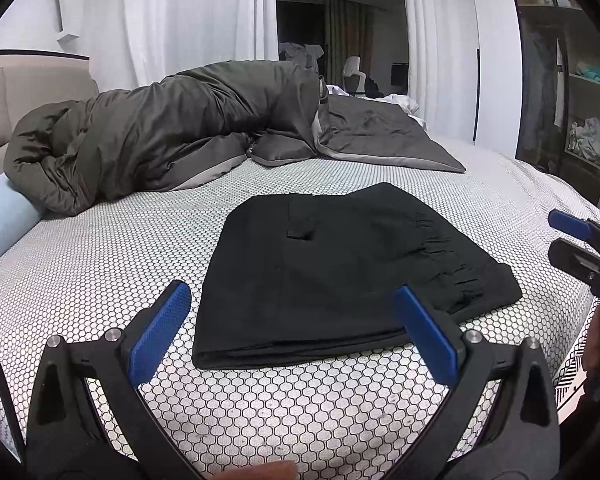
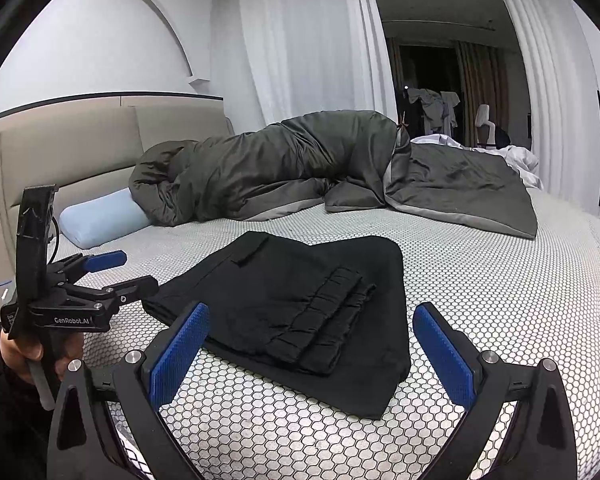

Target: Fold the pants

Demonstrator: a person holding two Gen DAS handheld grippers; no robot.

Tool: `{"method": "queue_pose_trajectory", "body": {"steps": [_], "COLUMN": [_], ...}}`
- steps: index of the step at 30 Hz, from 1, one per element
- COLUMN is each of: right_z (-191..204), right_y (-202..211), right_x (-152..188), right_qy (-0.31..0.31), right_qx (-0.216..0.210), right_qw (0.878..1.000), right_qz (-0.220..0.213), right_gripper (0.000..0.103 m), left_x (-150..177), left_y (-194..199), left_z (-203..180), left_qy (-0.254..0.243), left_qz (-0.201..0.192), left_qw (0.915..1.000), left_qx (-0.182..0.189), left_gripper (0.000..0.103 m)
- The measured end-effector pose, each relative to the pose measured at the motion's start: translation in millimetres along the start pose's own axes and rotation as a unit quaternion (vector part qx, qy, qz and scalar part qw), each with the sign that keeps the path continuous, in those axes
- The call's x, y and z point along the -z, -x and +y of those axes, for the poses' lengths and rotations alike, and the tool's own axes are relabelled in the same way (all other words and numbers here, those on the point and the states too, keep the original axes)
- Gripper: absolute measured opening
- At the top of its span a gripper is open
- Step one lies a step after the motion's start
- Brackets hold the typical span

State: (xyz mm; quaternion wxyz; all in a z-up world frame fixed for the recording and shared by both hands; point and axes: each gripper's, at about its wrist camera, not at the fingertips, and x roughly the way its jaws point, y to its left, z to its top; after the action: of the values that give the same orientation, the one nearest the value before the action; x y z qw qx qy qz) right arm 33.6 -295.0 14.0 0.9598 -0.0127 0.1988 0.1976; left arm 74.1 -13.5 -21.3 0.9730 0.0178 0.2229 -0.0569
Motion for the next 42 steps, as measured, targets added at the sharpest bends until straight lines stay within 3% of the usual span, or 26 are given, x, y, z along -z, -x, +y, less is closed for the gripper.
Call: {"method": "queue_pose_trajectory", "body": {"steps": [42], "right_z": [2.9], "right_y": [4.4], "right_x": [1.8], "right_qy": [0.008], "right_qx": [-0.003], "right_qw": [1.0], "right_qz": [-0.007], "right_gripper": [0.103], "left_x": [-0.8], "left_y": [3.6], "left_z": [8.0], "left_qy": [-0.001], "left_qz": [-0.005], "left_qw": [1.0], "left_qx": [0.0], "left_gripper": [0.102]}}
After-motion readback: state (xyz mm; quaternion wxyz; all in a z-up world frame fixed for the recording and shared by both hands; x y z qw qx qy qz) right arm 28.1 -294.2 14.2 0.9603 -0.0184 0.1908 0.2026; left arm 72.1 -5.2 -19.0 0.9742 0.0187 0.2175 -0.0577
